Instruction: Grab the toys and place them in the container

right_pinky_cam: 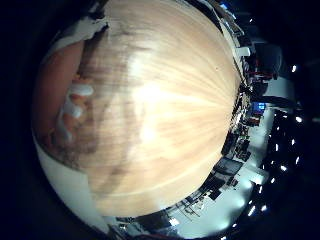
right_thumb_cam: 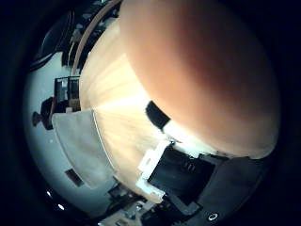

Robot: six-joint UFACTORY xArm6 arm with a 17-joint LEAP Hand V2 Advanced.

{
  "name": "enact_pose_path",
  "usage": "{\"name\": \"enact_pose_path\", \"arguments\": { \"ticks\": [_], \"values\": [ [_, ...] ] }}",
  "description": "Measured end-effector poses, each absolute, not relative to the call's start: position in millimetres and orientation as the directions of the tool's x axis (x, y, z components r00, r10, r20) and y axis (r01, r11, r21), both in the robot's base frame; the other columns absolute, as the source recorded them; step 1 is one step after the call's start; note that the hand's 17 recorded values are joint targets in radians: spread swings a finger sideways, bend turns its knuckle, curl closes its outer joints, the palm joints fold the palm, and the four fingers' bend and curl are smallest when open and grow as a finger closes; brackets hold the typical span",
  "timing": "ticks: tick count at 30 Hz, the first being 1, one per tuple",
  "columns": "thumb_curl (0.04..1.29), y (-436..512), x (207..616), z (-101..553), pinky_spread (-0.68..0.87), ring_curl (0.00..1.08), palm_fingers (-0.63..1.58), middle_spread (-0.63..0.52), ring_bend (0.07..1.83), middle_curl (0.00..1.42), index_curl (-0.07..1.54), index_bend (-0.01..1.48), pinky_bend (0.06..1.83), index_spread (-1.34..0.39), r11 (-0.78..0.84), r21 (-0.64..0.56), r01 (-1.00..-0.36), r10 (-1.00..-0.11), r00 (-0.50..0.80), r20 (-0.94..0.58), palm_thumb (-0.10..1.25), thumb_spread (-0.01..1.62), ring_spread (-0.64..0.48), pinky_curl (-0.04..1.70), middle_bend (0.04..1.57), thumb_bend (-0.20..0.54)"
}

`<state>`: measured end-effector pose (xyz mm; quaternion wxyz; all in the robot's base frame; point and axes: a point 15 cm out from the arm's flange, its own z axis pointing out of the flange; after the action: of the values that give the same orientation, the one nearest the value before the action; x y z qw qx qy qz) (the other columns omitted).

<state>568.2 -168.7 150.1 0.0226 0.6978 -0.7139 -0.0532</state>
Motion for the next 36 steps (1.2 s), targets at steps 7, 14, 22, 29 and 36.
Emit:
{"name": "enact_pose_path", "arguments": {
  "ticks": [7,14,22,29,36],
  "values": [
    [0.29,-170.5,568.0,153.4,-0.38,0.47,1.41,-0.35,1.20,0.65,0.43,0.70,1.26,-0.48,0.023,0.103,-0.994,-0.999,-0.028,-0.041,0.53,1.10,-0.28,0.27,0.95,-0.014],
    [0.28,-173.7,565.8,164.1,-0.35,0.51,1.35,-0.28,1.29,0.68,0.55,0.90,1.30,-0.39,0.034,0.093,-0.995,-0.998,-0.039,-0.053,0.57,1.16,-0.24,0.33,1.08,-0.006],
    [0.29,-177.6,558.4,189.7,-0.34,0.52,1.30,-0.25,1.34,0.67,0.60,0.96,1.32,-0.34,0.042,0.086,-0.995,-0.998,-0.046,-0.052,0.67,1.18,-0.23,0.39,1.15,-0.009],
    [0.29,-176.7,549.4,209.0,-0.34,0.52,1.28,-0.23,1.36,0.65,0.62,0.98,1.31,-0.33,0.040,0.092,-0.995,-0.997,-0.046,-0.058,0.69,1.18,-0.22,0.42,1.18,-0.014],
    [0.29,-176.8,540.6,234.0,-0.34,0.52,1.28,-0.23,1.36,0.64,0.62,0.98,1.30,-0.32,0.042,0.080,-0.996,-0.996,-0.048,-0.079,0.72,1.19,-0.22,0.45,1.21,-0.011]
  ]
}}
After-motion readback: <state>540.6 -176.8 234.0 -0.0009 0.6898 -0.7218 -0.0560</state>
